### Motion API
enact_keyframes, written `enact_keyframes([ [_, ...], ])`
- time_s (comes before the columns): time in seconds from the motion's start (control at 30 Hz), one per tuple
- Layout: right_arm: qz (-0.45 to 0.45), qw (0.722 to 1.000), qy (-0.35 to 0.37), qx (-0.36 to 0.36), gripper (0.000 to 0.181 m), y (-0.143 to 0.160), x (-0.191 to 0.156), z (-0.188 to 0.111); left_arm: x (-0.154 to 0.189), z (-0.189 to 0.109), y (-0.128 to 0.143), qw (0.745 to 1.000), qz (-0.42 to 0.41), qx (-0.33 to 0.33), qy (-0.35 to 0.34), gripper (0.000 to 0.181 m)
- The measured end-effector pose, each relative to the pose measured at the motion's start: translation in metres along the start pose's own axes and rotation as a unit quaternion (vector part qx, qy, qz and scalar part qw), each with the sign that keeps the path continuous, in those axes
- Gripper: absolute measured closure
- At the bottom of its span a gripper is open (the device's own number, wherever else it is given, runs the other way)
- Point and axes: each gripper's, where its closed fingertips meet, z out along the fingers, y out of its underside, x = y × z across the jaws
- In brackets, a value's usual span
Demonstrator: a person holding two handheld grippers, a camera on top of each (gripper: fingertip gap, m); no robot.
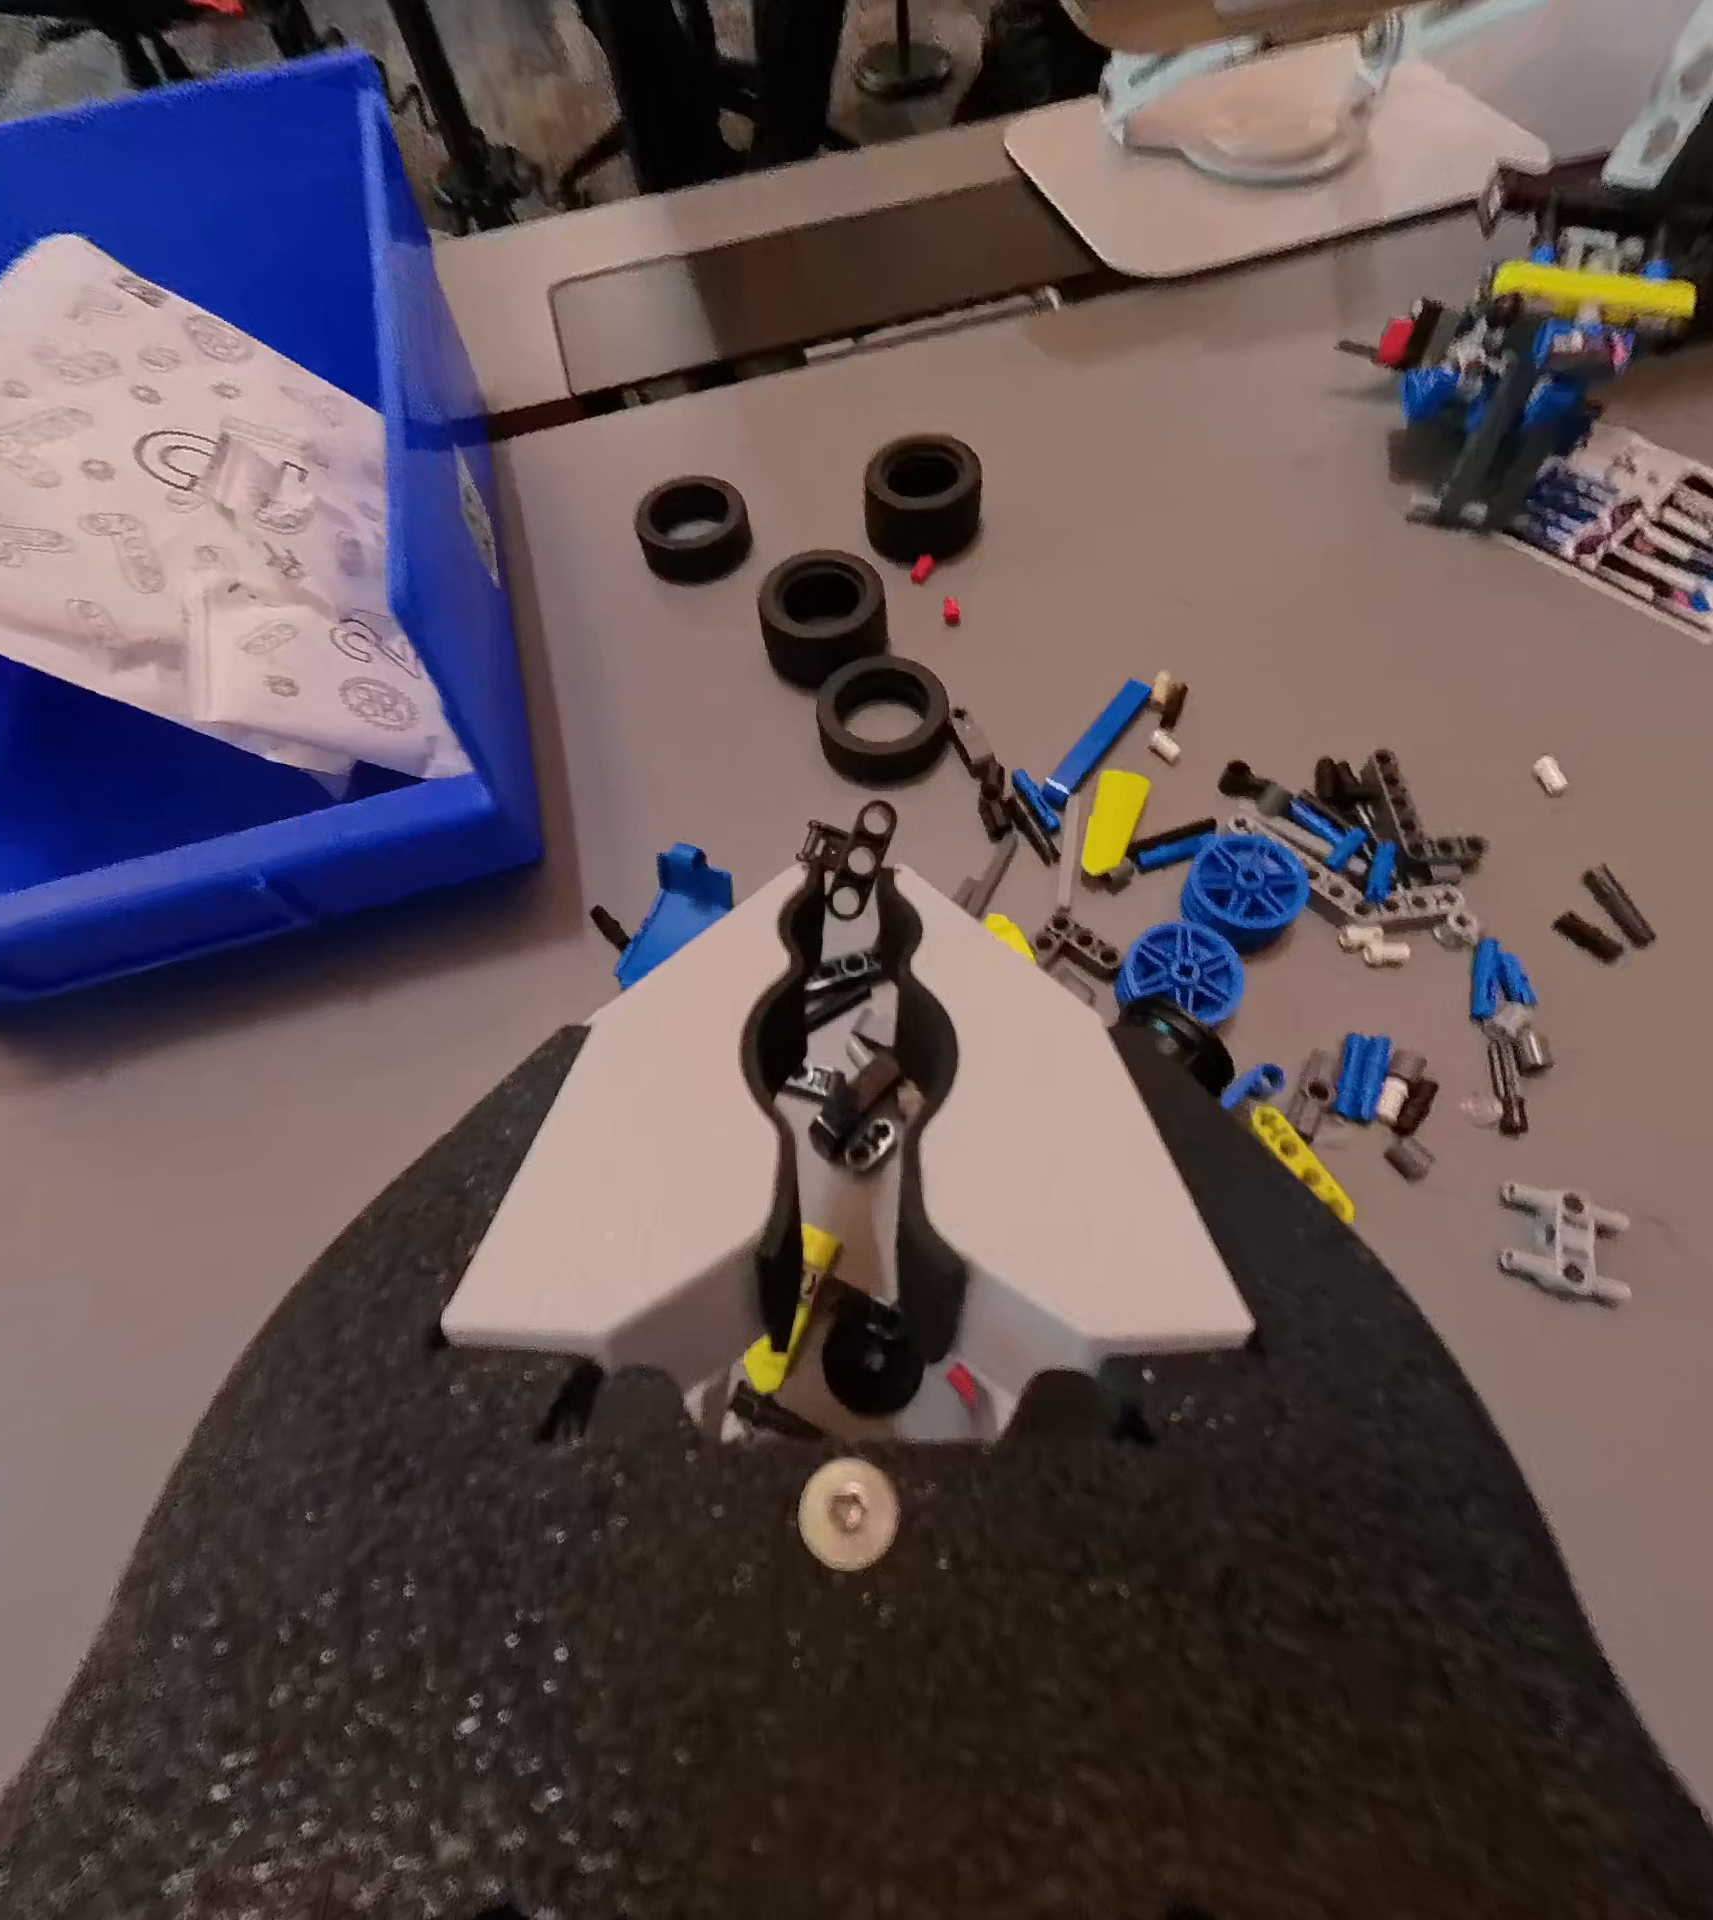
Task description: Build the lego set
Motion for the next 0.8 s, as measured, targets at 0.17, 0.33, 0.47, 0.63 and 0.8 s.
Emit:
enact_keyframes([
  [0.17, -0.001, 1.000, -0.005, 0.001, 0.181, -0.002, 0.004, 0.004, -0.018, 0.007, 0.014, 0.999, 0.000, -0.024, -0.036, 0.175],
  [0.33, 0.017, 1.000, -0.023, 0.001, 0.181, -0.002, 0.005, 0.004, -0.010, 0.008, 0.027, 0.999, -0.001, -0.049, 0.001, 0.174],
  [0.47, 0.003, 1.000, -0.015, 0.002, 0.181, -0.004, 0.006, 0.006, -0.006, 0.002, 0.038, 0.995, 0.016, -0.091, 0.020, 0.174],
  [0.63, 0.006, 0.999, -0.033, 0.004, 0.181, -0.006, 0.006, 0.009, 0.006, 0.001, 0.061, 0.984, 0.046, -0.168, 0.046, 0.175],
  [0.8, 0.016, 0.999, -0.043, 0.004, 0.181, -0.007, 0.006, 0.010, 0.010, 0.003, 0.065, 0.979, 0.067, -0.191, 0.038, 0.175],
])
